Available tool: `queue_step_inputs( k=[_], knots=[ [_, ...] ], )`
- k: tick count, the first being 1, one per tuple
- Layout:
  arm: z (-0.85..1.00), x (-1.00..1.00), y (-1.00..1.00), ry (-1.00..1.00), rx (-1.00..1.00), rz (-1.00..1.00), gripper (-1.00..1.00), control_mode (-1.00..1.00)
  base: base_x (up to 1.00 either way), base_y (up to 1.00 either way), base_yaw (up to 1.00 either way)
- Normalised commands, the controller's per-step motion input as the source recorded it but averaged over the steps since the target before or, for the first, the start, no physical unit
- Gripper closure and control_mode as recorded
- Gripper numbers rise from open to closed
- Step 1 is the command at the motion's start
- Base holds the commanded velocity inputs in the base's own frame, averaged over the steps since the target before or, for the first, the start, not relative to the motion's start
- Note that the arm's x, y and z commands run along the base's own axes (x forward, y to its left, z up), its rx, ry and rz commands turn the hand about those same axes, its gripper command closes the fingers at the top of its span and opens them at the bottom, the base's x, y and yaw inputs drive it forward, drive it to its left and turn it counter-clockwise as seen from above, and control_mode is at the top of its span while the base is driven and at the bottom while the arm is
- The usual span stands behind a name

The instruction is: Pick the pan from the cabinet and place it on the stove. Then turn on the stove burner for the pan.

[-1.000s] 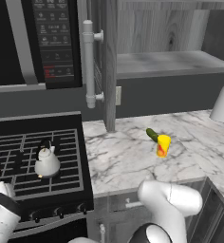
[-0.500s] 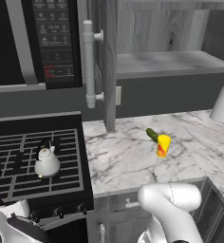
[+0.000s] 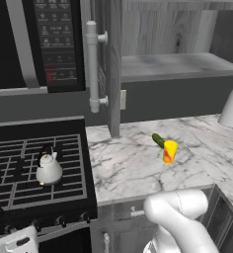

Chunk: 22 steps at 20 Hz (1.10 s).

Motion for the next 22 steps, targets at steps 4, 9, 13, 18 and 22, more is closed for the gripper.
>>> queue_step_inputs(
  k=[4,9,13,18,22],
  knots=[
    [0.0,-0.3,0.0,-0.17,0.09,0.0,-1.0,-1.0,0.0,0.0,0.0],
    [-0.02,-0.08,0.0,-0.09,0.1,-0.01,-1.0,-1.0,0.0,0.0,0.0],
    [0.0,0.0,0.1,-0.04,0.11,-0.04,-1.0,-1.0,0.0,0.0,0.0],
    [-0.01,0.0,0.17,-0.01,0.11,-0.06,-1.0,-1.0,0.0,0.0,0.0],
    [-0.03,0.0,0.22,0.0,0.12,-0.06,-1.0,-1.0,0.0,0.0,0.0]
  ],
)
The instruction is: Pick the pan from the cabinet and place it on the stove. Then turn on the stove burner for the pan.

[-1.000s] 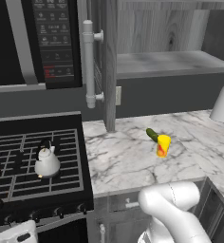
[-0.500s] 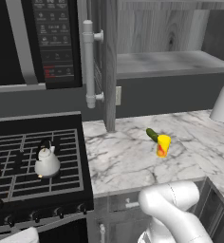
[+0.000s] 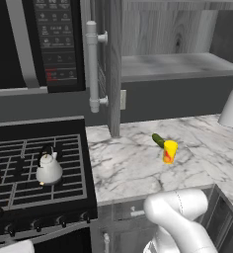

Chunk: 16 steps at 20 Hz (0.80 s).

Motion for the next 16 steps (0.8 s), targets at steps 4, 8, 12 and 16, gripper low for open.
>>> queue_step_inputs(
  k=[4,8,12,16],
  knots=[
    [-0.04,0.0,0.24,0.0,0.12,-0.06,-1.0,-1.0,0.0,0.0,0.0],
    [-0.03,0.0,0.16,0.0,0.12,-0.05,-1.0,-1.0,0.0,0.0,0.0],
    [-0.04,0.0,0.01,0.0,0.14,-0.04,-1.0,-1.0,0.0,0.0,0.0],
    [-0.07,0.0,0.07,0.0,0.13,-0.03,-1.0,-1.0,0.0,0.0,0.0]
  ],
)
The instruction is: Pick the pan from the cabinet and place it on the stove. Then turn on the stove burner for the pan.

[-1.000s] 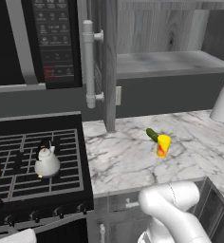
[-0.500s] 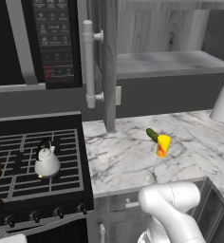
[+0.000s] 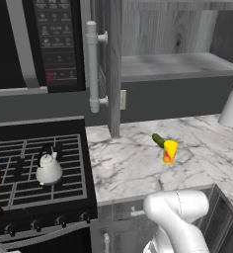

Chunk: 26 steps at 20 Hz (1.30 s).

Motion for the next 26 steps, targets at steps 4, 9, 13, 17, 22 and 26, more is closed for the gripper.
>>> queue_step_inputs(
  k=[4,9,13,17,22,26],
  knots=[
    [-0.06,0.0,0.1,0.0,0.13,-0.03,-1.0,-1.0,0.0,0.0,0.0],
    [-0.01,0.03,0.09,0.01,0.12,-0.03,-1.0,-1.0,0.0,0.0,0.0],
    [-0.01,0.06,0.04,0.03,0.1,-0.01,-1.0,-1.0,0.0,0.0,0.0],
    [-0.04,0.08,0.0,0.03,0.09,0.0,-1.0,-1.0,0.0,0.0,0.0],
    [-0.07,0.08,0.0,0.02,0.09,0.0,-1.0,-1.0,0.0,0.0,0.0],
    [-0.07,0.14,0.0,0.02,0.1,0.0,-1.0,-1.0,0.0,0.0,0.0]
  ],
)
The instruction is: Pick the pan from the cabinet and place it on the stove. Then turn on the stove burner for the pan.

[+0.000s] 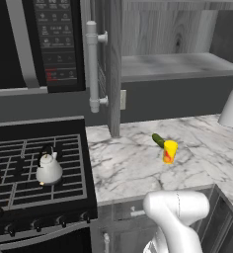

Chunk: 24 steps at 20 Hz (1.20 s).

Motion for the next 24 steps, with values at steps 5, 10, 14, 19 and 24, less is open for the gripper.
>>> queue_step_inputs(
  k=[5,10,14,19,24],
  knots=[
    [-0.09,0.16,0.0,0.03,0.09,0.0,-1.0,-1.0,0.0,0.0,0.0],
    [-0.12,0.12,0.0,0.03,0.08,0.0,-1.0,-1.0,0.0,0.0,0.0],
    [-0.16,0.05,0.0,0.02,0.06,0.0,-1.0,-1.0,0.0,0.0,0.0],
    [-0.19,0.01,0.01,0.01,0.06,0.0,-1.0,-1.0,0.0,0.0,0.0],
    [-0.19,0.01,0.05,0.01,0.05,0.0,-1.0,-1.0,0.0,0.0,0.0]
  ],
)
